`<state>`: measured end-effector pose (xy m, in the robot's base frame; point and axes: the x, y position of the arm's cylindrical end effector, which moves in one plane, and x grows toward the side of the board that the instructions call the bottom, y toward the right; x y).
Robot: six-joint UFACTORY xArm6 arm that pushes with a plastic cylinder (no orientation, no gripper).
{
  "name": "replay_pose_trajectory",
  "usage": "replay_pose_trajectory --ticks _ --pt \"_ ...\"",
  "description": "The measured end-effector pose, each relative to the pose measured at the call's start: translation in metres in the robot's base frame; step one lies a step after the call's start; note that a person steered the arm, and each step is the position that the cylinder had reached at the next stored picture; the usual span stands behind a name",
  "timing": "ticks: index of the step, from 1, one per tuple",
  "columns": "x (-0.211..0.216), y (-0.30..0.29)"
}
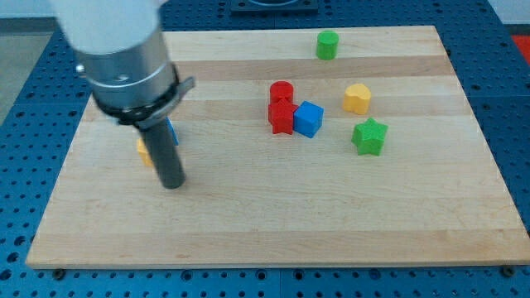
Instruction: Slide the blue triangle away from the yellow hexagon
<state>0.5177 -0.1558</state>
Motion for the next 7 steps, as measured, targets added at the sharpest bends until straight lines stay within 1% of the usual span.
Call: replay_pose_trajectory --ticks 1,2,3,4,5,7 --pt "-0.001 -0.041" --pt "-0.023 -0.067" --pt "-0.048 -0.068" --pt "-0.074 -0.066" --pt "-0.083 -0.048" --pt "-0.076 0.004"
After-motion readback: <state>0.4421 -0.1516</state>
